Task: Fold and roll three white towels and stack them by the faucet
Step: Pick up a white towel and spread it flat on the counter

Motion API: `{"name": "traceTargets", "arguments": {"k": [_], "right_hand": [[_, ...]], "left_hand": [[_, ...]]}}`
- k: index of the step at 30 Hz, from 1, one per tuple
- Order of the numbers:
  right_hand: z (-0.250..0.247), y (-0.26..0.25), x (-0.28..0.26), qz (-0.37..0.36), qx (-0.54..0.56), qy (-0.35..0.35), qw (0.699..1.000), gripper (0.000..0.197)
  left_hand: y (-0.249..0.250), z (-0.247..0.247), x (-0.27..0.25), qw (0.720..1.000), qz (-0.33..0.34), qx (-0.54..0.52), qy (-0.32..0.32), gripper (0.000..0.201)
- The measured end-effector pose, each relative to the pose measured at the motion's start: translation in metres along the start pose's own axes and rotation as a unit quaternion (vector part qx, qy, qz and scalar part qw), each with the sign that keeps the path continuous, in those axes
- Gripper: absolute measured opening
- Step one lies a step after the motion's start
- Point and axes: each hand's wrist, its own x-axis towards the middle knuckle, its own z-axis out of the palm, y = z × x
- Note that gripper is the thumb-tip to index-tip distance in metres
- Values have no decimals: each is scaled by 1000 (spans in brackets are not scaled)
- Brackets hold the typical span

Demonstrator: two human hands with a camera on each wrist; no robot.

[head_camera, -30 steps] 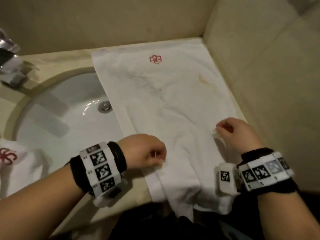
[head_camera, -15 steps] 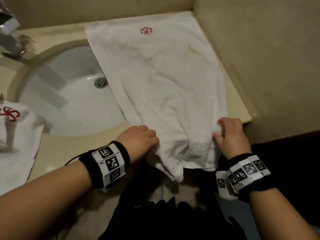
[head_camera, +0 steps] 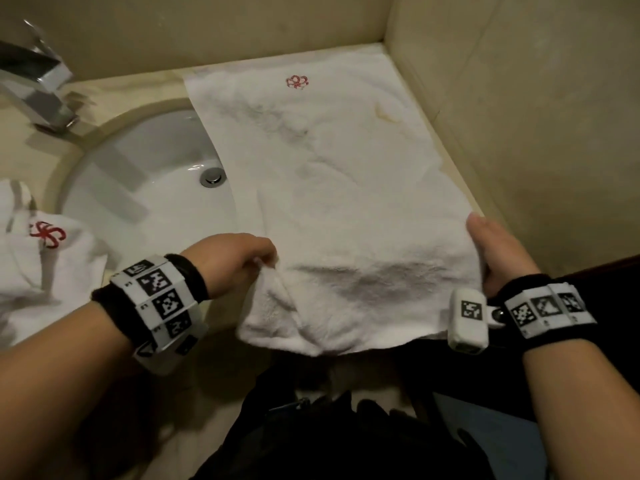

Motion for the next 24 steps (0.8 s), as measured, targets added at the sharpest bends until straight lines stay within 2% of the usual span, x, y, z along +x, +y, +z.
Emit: {"name": "traceTargets", "arguments": {"k": [1, 3, 5, 8, 10, 13, 16, 17, 20, 22, 24], "right_hand": [[-3, -5, 3, 10, 10, 8, 1000, 38], [-11, -12, 7, 1, -9, 40, 999, 28], [-20, -16, 8, -42, -106, 70, 991, 20], [-33, -17, 7, -102, -288, 142, 942, 25], [-32, -14, 7, -108, -348, 162, 917, 27], [-20, -2, 7, -83, -353, 147, 920, 31], [-14, 19, 2, -45, -330, 101, 937, 36], [-15, 26, 0, -40, -326, 92, 940, 37], [-20, 36, -2, -64, -366, 101, 923, 31], [-26, 28, 3, -85, -383, 139, 909, 28], [-29, 16, 10, -82, -391, 167, 902, 29]], "left_hand": [[-2, -3, -2, 1000, 9, 6, -4, 30], [-8, -8, -8, 1000, 22, 16, -9, 29], [-15, -11, -17, 999, 20, 22, -16, 28], [-28, -14, -32, 999, 8, 16, -36, 29], [-36, -11, -39, 999, 9, 19, -49, 26], [-44, 1, -45, 998, 4, 59, -30, 17], [-46, 22, -46, 993, -33, 112, -26, 42], [-44, 28, -46, 992, -40, 118, -14, 44], [-37, 37, -43, 993, -52, 100, 18, 27], [-34, 38, -42, 994, -51, 100, -2, 17], [-34, 40, -45, 993, -41, 105, -32, 17]]}}
